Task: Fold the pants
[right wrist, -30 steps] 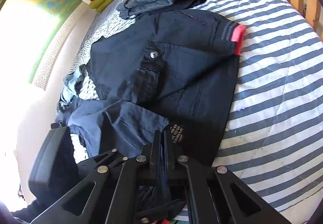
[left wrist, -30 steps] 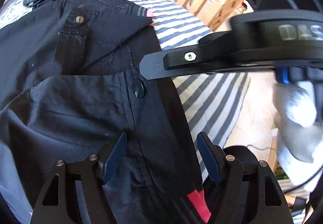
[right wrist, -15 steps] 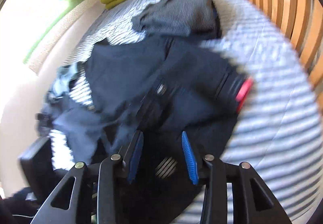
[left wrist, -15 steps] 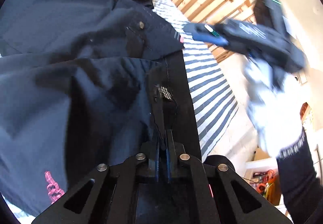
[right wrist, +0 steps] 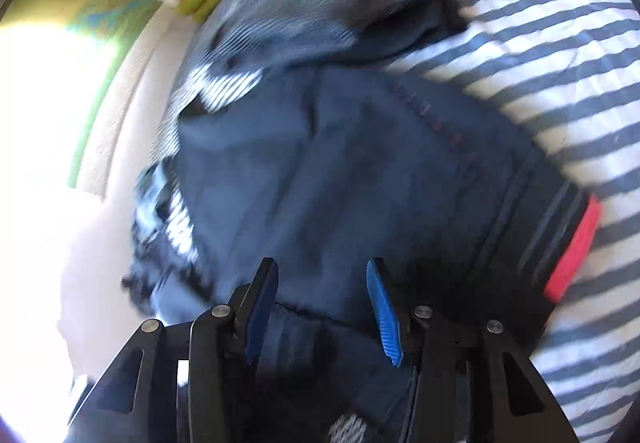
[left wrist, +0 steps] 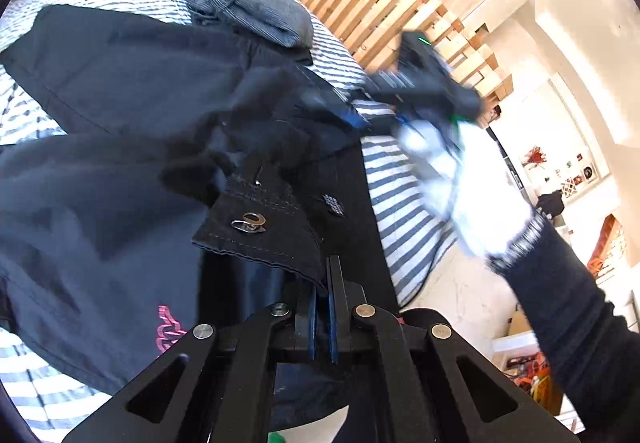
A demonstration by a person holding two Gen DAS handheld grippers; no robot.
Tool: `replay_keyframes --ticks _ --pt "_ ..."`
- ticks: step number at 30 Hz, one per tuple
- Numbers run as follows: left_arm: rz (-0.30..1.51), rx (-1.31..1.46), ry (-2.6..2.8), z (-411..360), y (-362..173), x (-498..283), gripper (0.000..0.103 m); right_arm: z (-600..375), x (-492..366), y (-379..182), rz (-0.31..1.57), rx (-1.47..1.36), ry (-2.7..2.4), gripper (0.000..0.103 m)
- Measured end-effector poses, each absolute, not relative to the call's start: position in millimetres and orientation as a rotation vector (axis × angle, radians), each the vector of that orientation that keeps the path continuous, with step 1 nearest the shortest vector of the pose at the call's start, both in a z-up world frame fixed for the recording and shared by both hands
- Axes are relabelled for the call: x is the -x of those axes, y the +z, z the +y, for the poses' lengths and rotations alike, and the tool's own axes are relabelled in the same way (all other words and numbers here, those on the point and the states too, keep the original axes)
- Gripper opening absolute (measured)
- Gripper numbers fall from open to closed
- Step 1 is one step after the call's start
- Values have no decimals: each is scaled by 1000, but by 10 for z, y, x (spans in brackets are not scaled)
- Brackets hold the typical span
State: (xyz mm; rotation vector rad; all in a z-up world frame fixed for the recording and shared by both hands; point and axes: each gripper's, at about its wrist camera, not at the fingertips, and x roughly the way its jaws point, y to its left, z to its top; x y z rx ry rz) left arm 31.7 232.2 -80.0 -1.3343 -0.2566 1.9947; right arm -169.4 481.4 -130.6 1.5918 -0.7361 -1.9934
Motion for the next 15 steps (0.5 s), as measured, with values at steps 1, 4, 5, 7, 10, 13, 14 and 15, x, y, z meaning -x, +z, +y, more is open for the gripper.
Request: replay_keyframes --ticks 1,4,5,7,10,13,14,15 --pt "-252 1332 1995 2311 -791 -304 3 4773 1565 -1237 -662 -1585 -1984 43" --pt "-220 1317 2007 2365 -789 -264 3 4623 1092 -1101 -417 -1637 -1923 43" --pt "-215 1310 2003 2385 -778 -264 3 4581 924 -1056 -314 -1656 -1933 43" --pt "-180 1299 1993 2469 -771 -270 3 4563 721 -958 -203 -1655 -1970 43" --pt "-122 1289 1968 2660 -796 -300 3 4687 649 -790 -268 -1595 -2063 43" --pt "-63 1271 1946 2916 -841 -318 3 4791 661 -751 -389 -1557 -2124 43" --pt "-42 1264 1946 3012 -867 -319 3 4837 644 -760 -413 -1552 -2140 43" --pt "-32 1260 1939 3106 -901 -307 3 4859 636 -787 -438 -1552 -2152 43"
